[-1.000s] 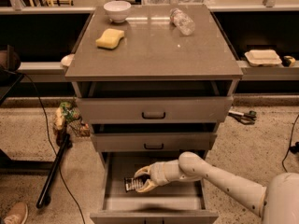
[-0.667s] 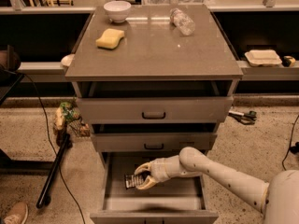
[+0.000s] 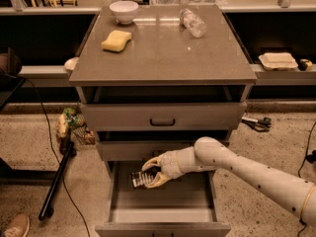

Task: Pick rxbar chocolate from bottom drawer and place on counter

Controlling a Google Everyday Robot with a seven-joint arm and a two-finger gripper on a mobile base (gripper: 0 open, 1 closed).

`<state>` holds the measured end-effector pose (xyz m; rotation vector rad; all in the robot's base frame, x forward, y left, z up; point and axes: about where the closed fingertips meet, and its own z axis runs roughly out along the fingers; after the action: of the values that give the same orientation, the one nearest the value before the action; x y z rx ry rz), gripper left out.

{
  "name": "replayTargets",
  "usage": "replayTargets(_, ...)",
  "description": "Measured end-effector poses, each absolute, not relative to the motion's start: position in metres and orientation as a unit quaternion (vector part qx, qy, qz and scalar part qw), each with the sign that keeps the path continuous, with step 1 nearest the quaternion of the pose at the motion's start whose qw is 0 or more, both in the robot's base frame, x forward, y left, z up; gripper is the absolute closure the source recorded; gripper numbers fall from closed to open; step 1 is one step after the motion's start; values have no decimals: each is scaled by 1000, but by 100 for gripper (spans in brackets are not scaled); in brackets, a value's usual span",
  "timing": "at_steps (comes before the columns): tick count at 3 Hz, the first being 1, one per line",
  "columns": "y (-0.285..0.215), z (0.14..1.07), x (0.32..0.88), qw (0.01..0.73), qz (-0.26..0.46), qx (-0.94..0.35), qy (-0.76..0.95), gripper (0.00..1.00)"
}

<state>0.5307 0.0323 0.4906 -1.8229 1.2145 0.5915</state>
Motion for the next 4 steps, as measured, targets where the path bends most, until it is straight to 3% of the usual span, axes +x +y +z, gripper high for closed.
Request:
replayTargets(2,33,520,534,425,229,-739,470,100)
replayTargets(4,24,633,537,429,185,-778,419,100)
